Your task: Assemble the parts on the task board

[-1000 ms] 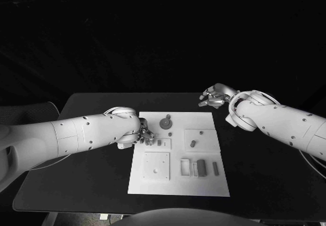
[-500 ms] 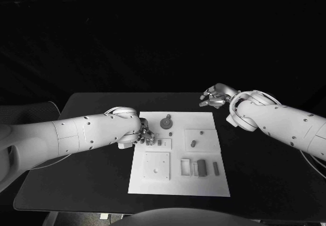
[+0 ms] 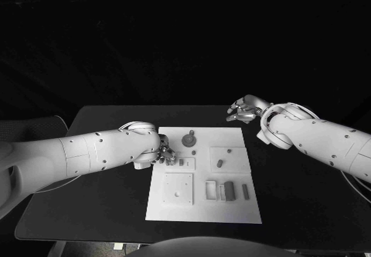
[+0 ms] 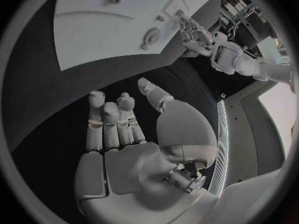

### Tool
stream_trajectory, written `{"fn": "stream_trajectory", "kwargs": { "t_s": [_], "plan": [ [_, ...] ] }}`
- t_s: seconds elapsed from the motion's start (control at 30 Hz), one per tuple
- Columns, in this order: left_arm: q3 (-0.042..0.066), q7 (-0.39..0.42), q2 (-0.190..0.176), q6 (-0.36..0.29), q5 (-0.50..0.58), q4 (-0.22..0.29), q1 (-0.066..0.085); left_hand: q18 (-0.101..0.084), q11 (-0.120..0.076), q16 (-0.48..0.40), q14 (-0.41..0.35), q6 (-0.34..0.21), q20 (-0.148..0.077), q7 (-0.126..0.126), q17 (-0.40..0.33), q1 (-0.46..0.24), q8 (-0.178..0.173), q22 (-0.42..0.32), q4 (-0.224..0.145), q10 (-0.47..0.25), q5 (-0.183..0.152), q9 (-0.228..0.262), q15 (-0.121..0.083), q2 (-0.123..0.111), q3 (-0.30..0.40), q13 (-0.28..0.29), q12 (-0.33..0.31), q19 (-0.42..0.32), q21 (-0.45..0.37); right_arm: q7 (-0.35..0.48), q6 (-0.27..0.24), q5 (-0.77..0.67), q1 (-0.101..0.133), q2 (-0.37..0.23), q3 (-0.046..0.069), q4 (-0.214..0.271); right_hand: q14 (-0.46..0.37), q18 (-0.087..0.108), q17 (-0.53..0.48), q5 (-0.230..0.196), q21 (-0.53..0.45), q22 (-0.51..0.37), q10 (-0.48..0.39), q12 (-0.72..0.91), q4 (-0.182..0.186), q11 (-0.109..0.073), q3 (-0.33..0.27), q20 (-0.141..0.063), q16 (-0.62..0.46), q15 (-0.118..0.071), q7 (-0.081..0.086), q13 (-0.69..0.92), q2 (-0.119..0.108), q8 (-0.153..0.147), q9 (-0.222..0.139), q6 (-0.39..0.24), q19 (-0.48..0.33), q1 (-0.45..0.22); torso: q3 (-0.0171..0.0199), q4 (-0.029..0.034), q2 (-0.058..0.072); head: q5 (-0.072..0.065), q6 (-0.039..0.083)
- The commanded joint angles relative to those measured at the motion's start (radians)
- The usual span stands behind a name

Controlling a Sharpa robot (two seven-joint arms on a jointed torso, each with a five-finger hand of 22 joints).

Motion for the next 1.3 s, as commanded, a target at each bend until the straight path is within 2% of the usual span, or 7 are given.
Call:
{"fn": "stream_trajectory", "kwargs": {
  "t_s": [0.03,0.27,0.43,0.53,0.83,1.13,1.3],
  "plan": [
    [-0.001,0.001,0.003,0.036,-0.003,-0.001,-0.001,0.033,-0.001,0.007,0.021,0.012,-0.009,0.002,0.001,0.034,0.003,0.018,-0.042,0.002,0.003,0.0,-0.031,0.021,0.044,0.001,0.003,0.008,0.004,0.003,0.012,-0.007,0.0,0.0,0.0,0.001,-0.003,0.016,-0.001,0.0,-0.002,-0.001,-0.008,0.006,0.007,0.002,0.0,-0.008,0.004,-0.008,0.008,-0.002,0.0,-0.007,-0.002,0.0,-0.003,-0.008,0.0002,0.0004,0.0,0.0,-0.001],
    [-0.001,0.001,0.006,0.045,-0.003,-0.006,-0.001,0.033,0.0,0.006,0.019,0.01,-0.01,0.003,-0.001,0.016,-0.002,0.016,-0.021,-0.001,-0.033,0.004,-0.031,-0.008,0.03,-0.001,0.003,0.008,0.001,0.003,0.014,-0.007,0.0,0.0,0.0,0.002,-0.003,0.016,-0.001,0.0,-0.002,-0.001,-0.008,0.006,0.007,0.002,0.0,-0.008,0.004,-0.008,0.008,-0.002,0.0,-0.007,-0.002,0.0,-0.003,-0.008,-0.0002,-0.0001,0.0,0.001,-0.002],
    [-0.001,0.003,0.006,0.041,-0.003,-0.008,-0.001,0.034,0.0,0.007,0.017,0.008,-0.012,0.004,-0.003,-0.005,-0.012,0.016,0.012,-0.004,-0.09,0.002,-0.032,-0.055,0.013,-0.003,0.003,0.008,-0.002,0.003,0.013,-0.007,0.0,-0.001,0.0,0.004,-0.003,0.016,-0.001,0.0,-0.002,-0.001,-0.008,0.007,0.007,0.002,0.0,-0.008,0.004,-0.008,0.008,-0.002,0.0,-0.007,-0.002,-0.001,-0.003,-0.009,-0.0003,0.0002,0.0,0.001,-0.003],
    [-0.001,0.005,0.007,0.037,-0.003,-0.009,-0.001,0.034,0.001,0.008,0.014,0.008,-0.013,0.004,-0.003,-0.018,-0.017,0.018,0.002,-0.007,-0.063,0.002,-0.032,-0.045,-0.026,-0.003,0.006,0.005,-0.002,0.003,0.013,-0.007,0.0,-0.001,0.0,0.004,-0.003,0.016,-0.001,0.0,-0.001,-0.001,-0.008,0.007,0.007,0.002,0.0,-0.008,0.005,-0.008,0.008,-0.002,0.0,-0.007,-0.002,-0.001,-0.003,-0.009,-0.0002,0.0004,0.0,0.002,-0.003],
    [-0.001,0.008,0.007,0.022,-0.003,-0.012,-0.001,0.034,0.001,0.008,0.013,0.007,-0.013,0.005,-0.003,-0.03,-0.021,0.017,0.007,-0.008,-0.062,0.001,-0.032,-0.05,-0.042,-0.004,0.006,0.004,-0.004,0.003,0.013,-0.007,0.0,-0.002,0.0,0.005,-0.003,0.016,-0.001,0.0,-0.001,-0.001,-0.008,0.007,0.008,0.003,-0.001,-0.008,0.005,-0.008,0.008,-0.002,0.0,-0.007,-0.002,-0.001,-0.003,-0.009,-0.0003,0.0001,0.0,0.001,-0.003],
    [-0.001,0.011,0.007,0.002,-0.013,-0.014,-0.001,0.035,-0.001,0.011,0.015,0.011,-0.016,0.003,-0.004,-0.048,-0.024,0.017,0.034,-0.007,-0.07,0.001,-0.033,-0.067,-0.053,-0.005,0.01,0.006,-0.004,0.003,0.014,-0.007,0.0,-0.002,0.0,0.005,-0.003,0.016,-0.002,0.0,-0.001,-0.001,-0.008,0.007,0.008,0.003,0.0,-0.008,0.005,-0.007,0.008,-0.002,0.001,-0.007,-0.002,-0.001,-0.003,-0.009,-0.0005,-0.0002,0.0,0.001,-0.002],
    [-0.001,0.01,0.006,-0.009,-0.018,-0.015,-0.001,0.036,-0.002,0.013,0.016,0.015,-0.017,0.002,-0.003,-0.046,-0.022,0.018,0.038,-0.005,-0.071,0.002,-0.035,-0.063,-0.051,-0.004,0.013,0.008,-0.003,0.003,0.015,-0.007,0.0,-0.002,0.0,0.004,-0.003,0.016,-0.002,0.0,-0.001,-0.001,-0.008,0.007,0.008,0.003,0.0,-0.008,0.005,-0.007,0.008,-0.002,0.001,-0.007,-0.002,-0.001,-0.003,-0.009,-0.0002,-0.0003,0.0,0.001,-0.002]
  ]
}}
